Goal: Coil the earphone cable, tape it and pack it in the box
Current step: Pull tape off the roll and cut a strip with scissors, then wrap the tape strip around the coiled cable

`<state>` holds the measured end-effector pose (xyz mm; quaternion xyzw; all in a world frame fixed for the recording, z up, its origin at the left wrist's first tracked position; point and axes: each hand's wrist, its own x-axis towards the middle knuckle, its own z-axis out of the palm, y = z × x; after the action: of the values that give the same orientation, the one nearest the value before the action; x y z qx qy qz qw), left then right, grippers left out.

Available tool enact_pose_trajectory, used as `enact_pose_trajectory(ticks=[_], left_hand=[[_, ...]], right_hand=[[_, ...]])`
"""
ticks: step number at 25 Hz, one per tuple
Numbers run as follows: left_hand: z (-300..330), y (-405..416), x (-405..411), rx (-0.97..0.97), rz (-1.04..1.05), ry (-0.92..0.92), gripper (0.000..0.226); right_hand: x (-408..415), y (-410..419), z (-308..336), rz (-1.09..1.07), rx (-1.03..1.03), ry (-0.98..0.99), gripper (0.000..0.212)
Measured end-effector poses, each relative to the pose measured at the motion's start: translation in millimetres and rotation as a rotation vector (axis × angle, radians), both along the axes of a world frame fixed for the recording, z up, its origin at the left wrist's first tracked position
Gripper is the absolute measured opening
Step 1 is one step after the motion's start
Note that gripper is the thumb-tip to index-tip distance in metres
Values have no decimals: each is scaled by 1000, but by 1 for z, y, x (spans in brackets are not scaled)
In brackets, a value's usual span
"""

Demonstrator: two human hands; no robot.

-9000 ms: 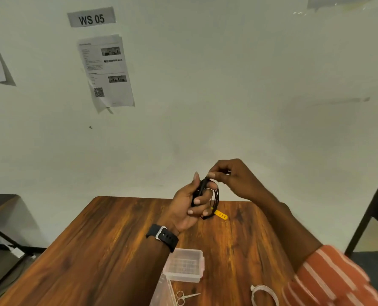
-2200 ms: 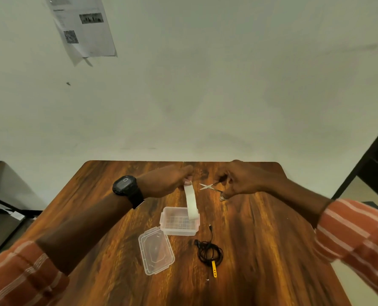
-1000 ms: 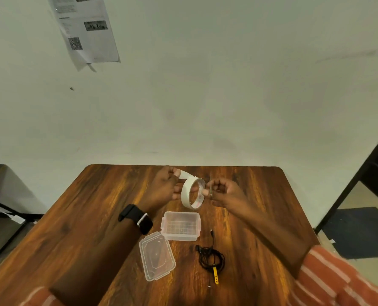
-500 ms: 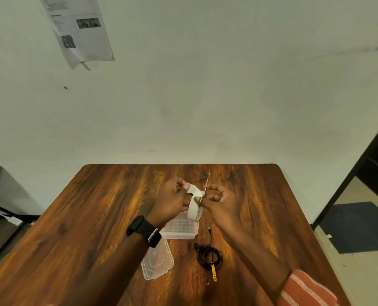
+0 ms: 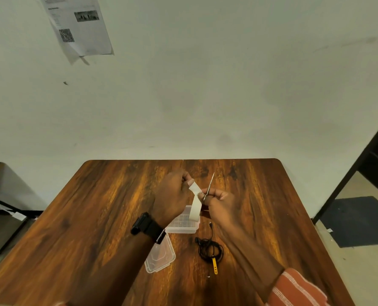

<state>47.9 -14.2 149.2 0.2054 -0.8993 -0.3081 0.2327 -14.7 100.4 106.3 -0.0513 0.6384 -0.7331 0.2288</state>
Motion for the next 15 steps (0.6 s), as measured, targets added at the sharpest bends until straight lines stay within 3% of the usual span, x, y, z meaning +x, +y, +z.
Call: enact_pose_trajectory(ticks=[5,7,10,15], left_hand=[[7,-11,6,227,200,241,10],[10,-14,2,270,194,186,12],[0,-3,-4,484,170,190,12],[-9,14,-6,603,185,144,14]], right_hand=[[-17,18,-33,-148,101,-110,6],[-23,36,-61,-144,339,98,6],[-34,58,-85,-36,693,426,11],[-51,85,-123,187,947,332,13]])
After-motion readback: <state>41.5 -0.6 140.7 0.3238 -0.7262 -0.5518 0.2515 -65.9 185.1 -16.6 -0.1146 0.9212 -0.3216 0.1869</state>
